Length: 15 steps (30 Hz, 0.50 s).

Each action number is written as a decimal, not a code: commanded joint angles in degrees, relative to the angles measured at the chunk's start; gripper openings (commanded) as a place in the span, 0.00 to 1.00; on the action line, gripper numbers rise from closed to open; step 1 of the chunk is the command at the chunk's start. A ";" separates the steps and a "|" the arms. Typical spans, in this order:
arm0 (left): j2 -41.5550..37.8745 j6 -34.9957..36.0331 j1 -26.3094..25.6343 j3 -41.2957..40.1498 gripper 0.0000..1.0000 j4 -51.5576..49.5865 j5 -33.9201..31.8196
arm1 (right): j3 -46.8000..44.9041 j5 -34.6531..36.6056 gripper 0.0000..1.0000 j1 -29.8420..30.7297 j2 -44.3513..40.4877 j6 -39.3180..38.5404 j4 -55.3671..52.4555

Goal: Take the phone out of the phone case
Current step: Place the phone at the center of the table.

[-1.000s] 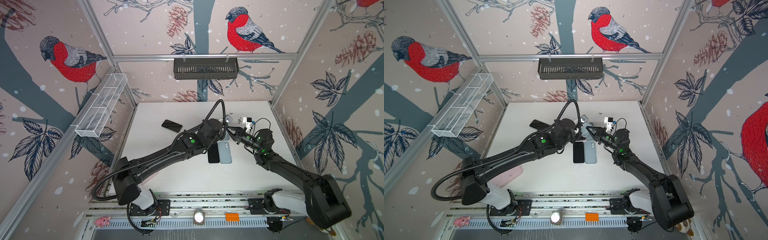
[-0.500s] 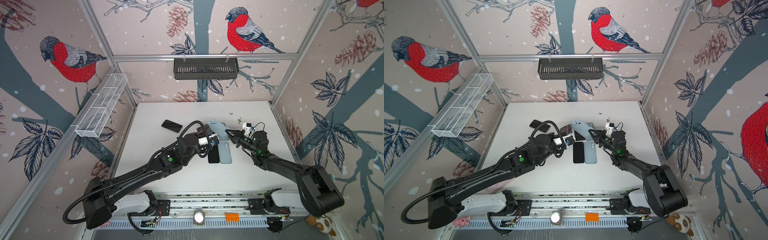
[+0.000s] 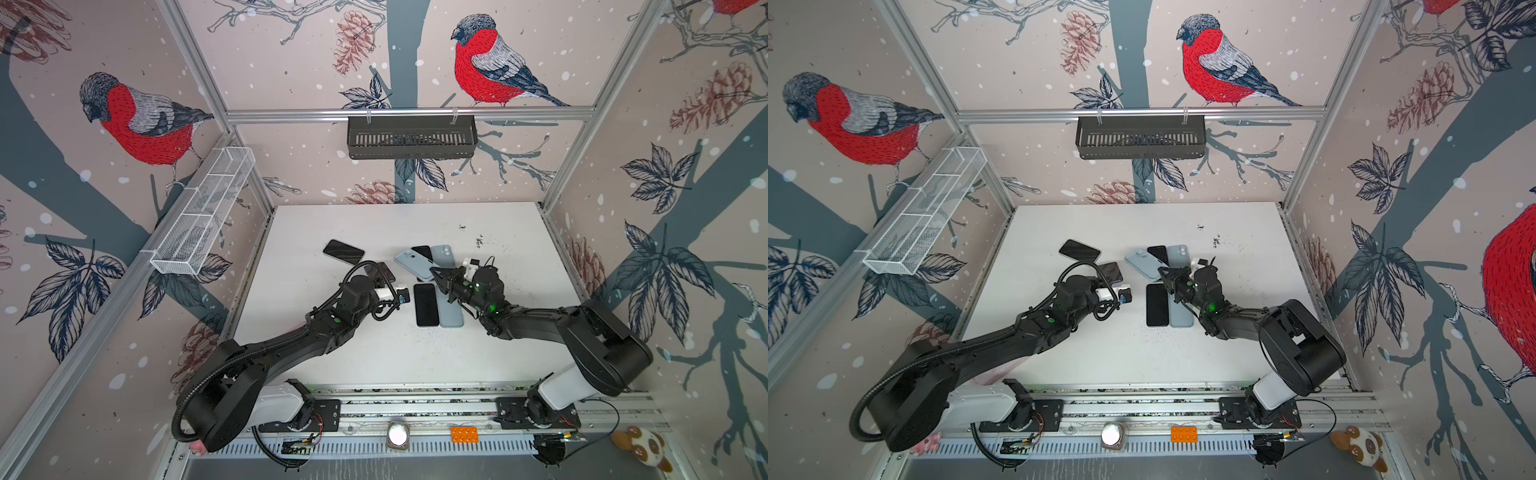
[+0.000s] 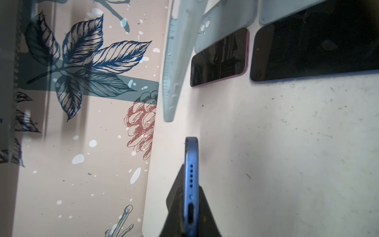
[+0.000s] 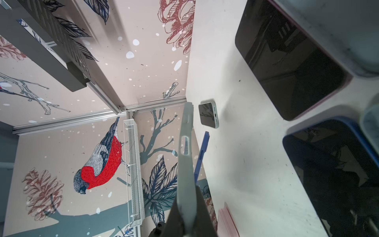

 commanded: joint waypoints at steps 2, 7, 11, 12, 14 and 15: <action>4.15 6.48 1.25 -1.69 0.00 14.44 2.36 | 2.28 6.28 0.01 1.75 3.77 4.89 -0.74; 8.18 8.23 2.57 -2.68 0.00 18.14 4.41 | 5.99 10.59 0.01 3.78 7.83 6.43 -5.49; 10.36 8.72 2.82 -3.52 0.02 19.58 5.66 | 8.56 12.37 0.01 4.79 11.70 8.31 -5.95; 10.91 8.80 2.89 -3.77 0.04 20.26 5.70 | 9.47 12.47 0.02 5.09 12.58 8.43 -6.39; 11.99 8.77 2.97 -3.96 0.07 21.13 5.75 | 11.17 12.67 0.02 5.72 14.30 9.22 -7.54; 12.34 8.77 2.93 -4.03 0.09 21.52 5.75 | 11.53 13.12 0.03 6.00 14.78 9.72 -8.03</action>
